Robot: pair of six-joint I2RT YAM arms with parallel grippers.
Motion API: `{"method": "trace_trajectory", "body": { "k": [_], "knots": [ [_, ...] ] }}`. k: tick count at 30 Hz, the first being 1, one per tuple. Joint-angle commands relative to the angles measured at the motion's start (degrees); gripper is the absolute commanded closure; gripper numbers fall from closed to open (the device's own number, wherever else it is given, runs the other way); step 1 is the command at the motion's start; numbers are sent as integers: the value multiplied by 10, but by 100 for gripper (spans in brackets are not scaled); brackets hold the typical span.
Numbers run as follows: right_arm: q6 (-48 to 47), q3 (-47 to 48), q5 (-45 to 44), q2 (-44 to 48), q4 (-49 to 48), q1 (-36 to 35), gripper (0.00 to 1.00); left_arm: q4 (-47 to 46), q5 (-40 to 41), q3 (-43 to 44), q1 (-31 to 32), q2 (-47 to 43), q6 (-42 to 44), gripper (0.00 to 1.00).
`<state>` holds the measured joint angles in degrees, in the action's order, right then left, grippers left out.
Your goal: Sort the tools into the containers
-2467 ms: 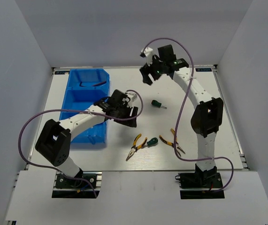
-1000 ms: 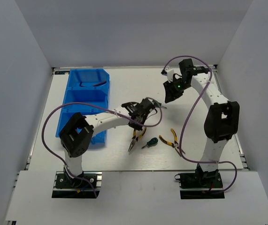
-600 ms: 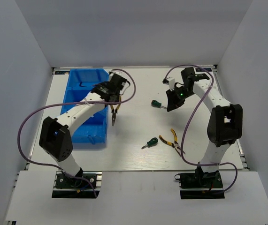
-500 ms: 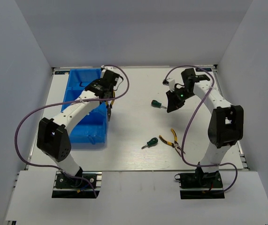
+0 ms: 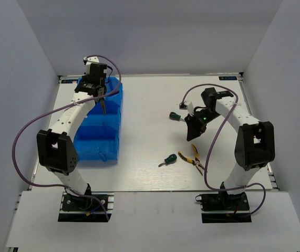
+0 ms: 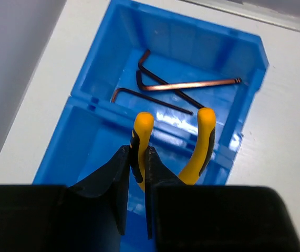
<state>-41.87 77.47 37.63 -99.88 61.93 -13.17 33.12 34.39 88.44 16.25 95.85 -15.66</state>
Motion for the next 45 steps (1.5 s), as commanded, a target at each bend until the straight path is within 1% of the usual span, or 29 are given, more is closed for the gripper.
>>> {"method": "trace_trajectory", "body": {
  "k": [1,3,4,5,6,7,8,10,11,12,14,15,16,17,20,21,23,25,26,27,31,34,35,37,38,39,41,42,45],
  "knots": [
    [-31,-13,23,28,12,-5,66,-48,3,33,-21,19,18,100],
    [-33,-12,19,26,18,-10,60,-54,3,33,-34,24,23,100],
    [-36,-13,18,24,19,-10,60,-54,-5,26,-34,31,18,100],
    [-41,-15,10,24,21,-9,57,-54,-5,20,-39,31,18,97],
    [-41,-18,8,29,17,-10,53,-60,-5,2,-39,31,13,92],
    [-35,-31,-3,31,13,-12,53,-67,-5,-8,-39,31,6,84],
    [-30,-36,-13,34,-8,-12,51,-67,-5,-17,-46,24,6,72],
    [-2,-48,-34,44,-23,-13,50,-72,-10,-40,-52,17,-1,58],
    [10,-57,-55,43,-56,-13,50,-78,-10,-45,-52,12,-1,51],
    [22,-60,-87,49,-66,-14,50,-78,-16,-50,-57,12,-1,50],
    [62,-72,-109,49,-101,-16,47,-78,-23,-50,-62,12,-7,46],
    [74,-78,-154,49,-110,-17,47,-78,-28,-50,-62,7,-7,42],
    [88,-80,-161,50,-117,-18,47,-78,-28,-50,-68,1,-7,40],
    [99,-90,-169,50,-138,-19,47,-78,-35,-50,-68,1,-13,40],
    [122,-94,-228,45,-155,-24,47,-91,-58,-50,-68,-30,-13,40],
    [122,-98,-244,43,-154,-25,47,-91,-77,-50,-68,-38,-13,49],
    [132,-100,-253,29,-154,-28,47,-97,-107,-50,-62,-68,-8,64],
    [136,-111,-264,25,-152,-32,47,-97,-135,-69,-57,-97,-2,82],
    [141,-115,-265,22,-159,-34,47,-97,-158,-91,-57,-112,-2,84],
    [145,-122,-267,21,-160,-36,47,-97,-165,-106,-57,-148,-2,84],
    [158,-130,-264,18,-157,-48,47,-90,-178,-172,-57,-232,-13,59],
    [163,-142,-273,15,-155,-66,47,-65,-191,-209,-57,-270,-18,50],
    [166,-145,-295,14,-162,-67,47,-59,-197,-226,-57,-291,-24,46],
    [183,-160,-319,12,-184,-70,47,-40,-202,-247,-57,-312,-30,43],
    [188,-166,-353,9,-196,-84,49,-34,-202,-254,-57,-321,-38,43],
    [201,-167,-364,7,-200,-91,49,-34,-209,-262,-57,-342,-38,42],
    [225,-174,-391,-1,-205,-95,50,-14,-214,-274,-57,-363,-49,42],
    [231,-174,-393,-6,-204,-99,52,-7,-214,-282,-57,-370,-49,42],
    [252,-182,-390,-19,-204,-106,64,10,-219,-296,-57,-402,-60,42]
  ]
}}
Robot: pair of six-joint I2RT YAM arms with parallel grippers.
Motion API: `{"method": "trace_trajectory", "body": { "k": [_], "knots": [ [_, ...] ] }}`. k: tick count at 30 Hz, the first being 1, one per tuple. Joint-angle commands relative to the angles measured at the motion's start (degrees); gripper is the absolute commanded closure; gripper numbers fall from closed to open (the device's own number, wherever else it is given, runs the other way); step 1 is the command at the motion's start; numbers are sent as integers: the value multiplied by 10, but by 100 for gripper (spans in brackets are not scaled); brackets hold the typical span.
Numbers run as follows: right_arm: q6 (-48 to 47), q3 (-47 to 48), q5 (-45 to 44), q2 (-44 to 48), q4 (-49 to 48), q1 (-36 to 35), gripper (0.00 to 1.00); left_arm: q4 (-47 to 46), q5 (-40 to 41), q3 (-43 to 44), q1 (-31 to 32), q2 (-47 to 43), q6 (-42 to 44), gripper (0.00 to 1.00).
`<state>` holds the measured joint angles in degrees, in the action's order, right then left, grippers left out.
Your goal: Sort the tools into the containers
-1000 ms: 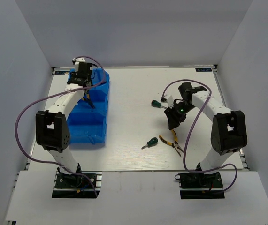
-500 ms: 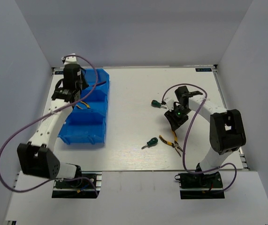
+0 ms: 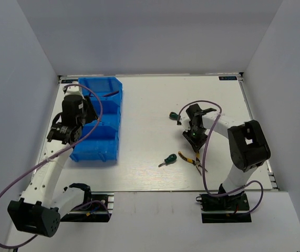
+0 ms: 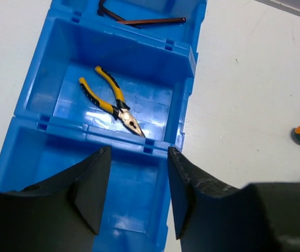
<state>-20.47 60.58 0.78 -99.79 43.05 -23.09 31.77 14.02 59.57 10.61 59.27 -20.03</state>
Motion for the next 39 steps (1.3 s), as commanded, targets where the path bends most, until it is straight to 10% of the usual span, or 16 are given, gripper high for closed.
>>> {"method": "trace_trajectory", "body": {
  "k": [1,4,20,28,39],
  "knots": [
    [43,-14,-14,-24,-14,-7,78,30,-21,-13,-1,-43,-16,44],
    [51,1,15,-26,5,-11,100,43,-26,-18,-1,-65,-21,45],
    [109,514,215,-143,-9,-36,100,65,-47,-3,-1,-105,-42,49],
    [350,562,255,-210,-415,-109,100,93,-37,26,-1,-110,-42,51],
    [429,737,169,-378,-542,-196,100,127,-30,39,-1,-122,-73,52]
  ]
}}
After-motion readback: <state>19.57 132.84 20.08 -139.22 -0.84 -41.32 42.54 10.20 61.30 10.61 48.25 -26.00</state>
